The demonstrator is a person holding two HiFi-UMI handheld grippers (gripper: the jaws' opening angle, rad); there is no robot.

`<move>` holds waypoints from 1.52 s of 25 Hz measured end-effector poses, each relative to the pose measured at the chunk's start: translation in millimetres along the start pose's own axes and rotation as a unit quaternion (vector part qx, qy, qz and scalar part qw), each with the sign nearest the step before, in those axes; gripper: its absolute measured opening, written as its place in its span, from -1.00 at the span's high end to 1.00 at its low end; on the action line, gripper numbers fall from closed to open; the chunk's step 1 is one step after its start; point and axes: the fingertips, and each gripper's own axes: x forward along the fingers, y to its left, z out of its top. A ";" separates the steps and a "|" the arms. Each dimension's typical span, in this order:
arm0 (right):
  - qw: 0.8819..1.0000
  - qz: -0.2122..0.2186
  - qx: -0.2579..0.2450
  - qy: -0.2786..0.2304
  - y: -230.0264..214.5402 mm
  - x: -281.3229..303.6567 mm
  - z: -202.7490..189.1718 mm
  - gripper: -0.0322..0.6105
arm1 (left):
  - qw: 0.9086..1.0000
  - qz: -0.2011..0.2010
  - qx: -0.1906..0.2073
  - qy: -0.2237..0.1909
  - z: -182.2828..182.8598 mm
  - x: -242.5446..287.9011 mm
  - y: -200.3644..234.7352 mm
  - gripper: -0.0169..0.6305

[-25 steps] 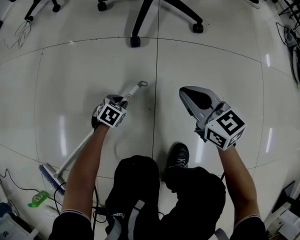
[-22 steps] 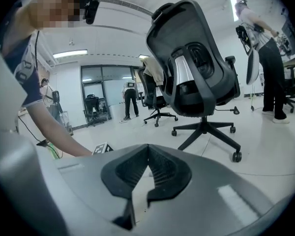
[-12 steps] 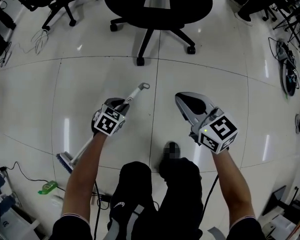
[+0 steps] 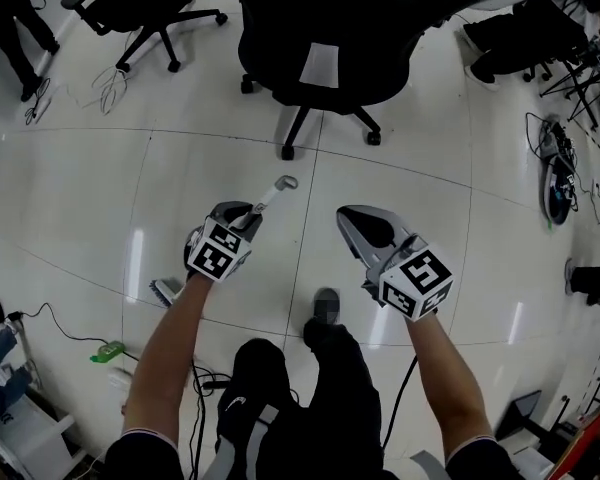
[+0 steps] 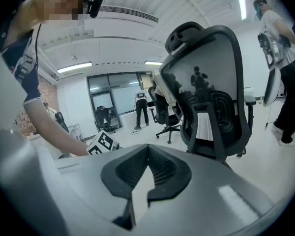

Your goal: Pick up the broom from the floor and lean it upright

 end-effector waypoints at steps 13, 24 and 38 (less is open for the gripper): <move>0.997 0.081 -0.007 -0.003 -0.7 -3.4 114.3 0.88 | 0.992 0.106 -0.062 -0.028 104.5 -105.9 48.8 0.66; 0.994 0.103 -0.019 0.000 8.2 13.0 169.7 0.88 | 0.978 0.163 -0.108 -0.070 166.3 -158.0 98.3 0.65; 0.999 -0.040 0.028 -0.017 -25.9 41.8 220.6 0.88 | 0.976 0.133 -0.104 -0.138 261.6 -115.7 185.5 0.66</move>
